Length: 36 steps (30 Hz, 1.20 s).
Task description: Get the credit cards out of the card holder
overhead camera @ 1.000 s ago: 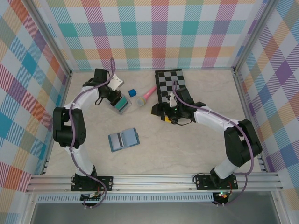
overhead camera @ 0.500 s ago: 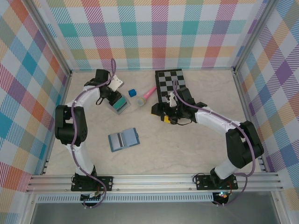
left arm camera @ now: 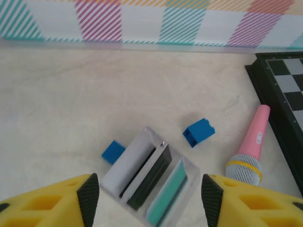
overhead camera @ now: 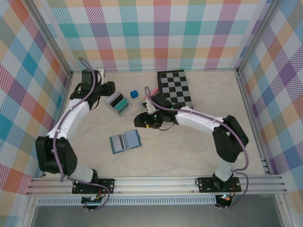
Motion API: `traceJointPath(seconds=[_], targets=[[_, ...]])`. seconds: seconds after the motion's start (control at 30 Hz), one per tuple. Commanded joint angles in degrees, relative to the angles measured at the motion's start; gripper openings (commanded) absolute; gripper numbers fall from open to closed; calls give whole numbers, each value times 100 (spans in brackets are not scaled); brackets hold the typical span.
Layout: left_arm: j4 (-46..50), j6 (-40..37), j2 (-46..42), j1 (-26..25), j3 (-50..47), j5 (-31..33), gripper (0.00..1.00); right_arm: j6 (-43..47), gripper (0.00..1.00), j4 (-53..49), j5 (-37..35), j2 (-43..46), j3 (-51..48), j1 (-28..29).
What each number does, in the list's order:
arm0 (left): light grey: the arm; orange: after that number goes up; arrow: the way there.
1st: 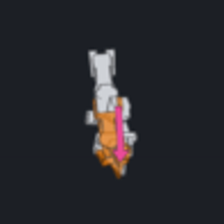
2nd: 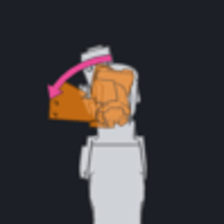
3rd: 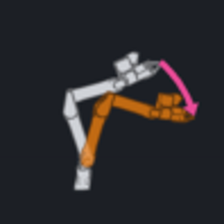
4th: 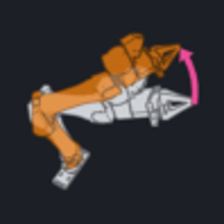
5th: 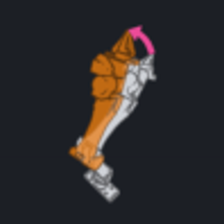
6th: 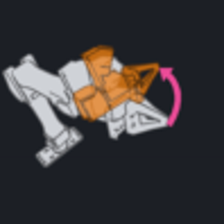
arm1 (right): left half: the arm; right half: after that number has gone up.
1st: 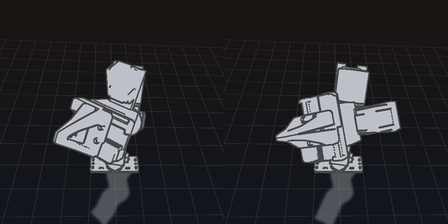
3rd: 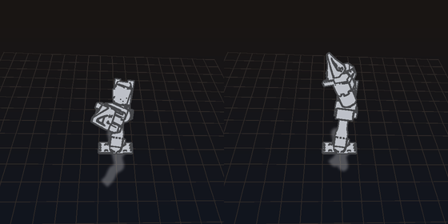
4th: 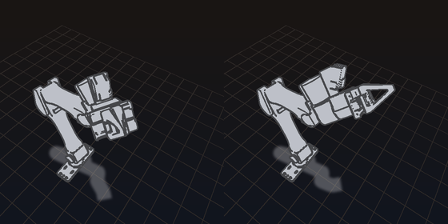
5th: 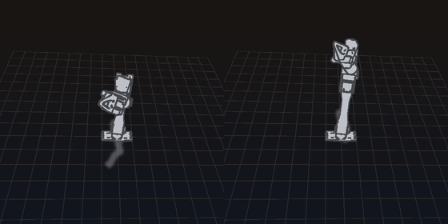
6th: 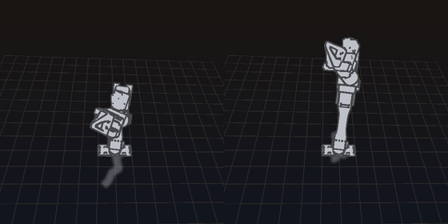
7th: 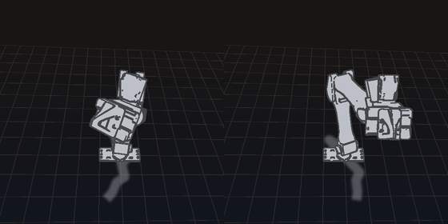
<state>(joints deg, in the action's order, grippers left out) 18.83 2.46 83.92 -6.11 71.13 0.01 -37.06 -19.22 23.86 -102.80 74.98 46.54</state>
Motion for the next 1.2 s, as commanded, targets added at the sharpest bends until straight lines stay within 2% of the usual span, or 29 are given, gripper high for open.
traceJointPath(seconds=[0.0,0.13,0.23,0.47,0.6,0.73,0.9,1.03,1.17], targets=[[123,1581,-418,85,-631,558,69,122,62,-485,-378,-557,426,318],[659,2171,-966,90,-1128,739,82,152,53,-726,-540,-1251,1127,671],[1077,2586,-1351,87,-1443,823,87,187,48,-843,-507,-1730,1640,852],[2334,3035,-1936,90,-1563,1113,93,122,46,-1171,-338,-2577,2598,1057],[2523,2996,-2184,92,-1525,1018,95,-132,46,-1502,-407,-2916,2988,1058],[2545,2888,-2347,92,-1519,845,96,-246,47,-1782,-781,-3065,3110,1045],[2683,2891,-2261,92,-1614,280,97,-487,47,-1994,-1303,-3052,2814,1000],[2609,2901,-2267,92,-1879,-336,94,-663,47,-1624,-1566,-2682,1939,879],[2314,3122,-2465,84,-2309,-837,92,-332,48,-1255,-1825,-2078,1005,774]])
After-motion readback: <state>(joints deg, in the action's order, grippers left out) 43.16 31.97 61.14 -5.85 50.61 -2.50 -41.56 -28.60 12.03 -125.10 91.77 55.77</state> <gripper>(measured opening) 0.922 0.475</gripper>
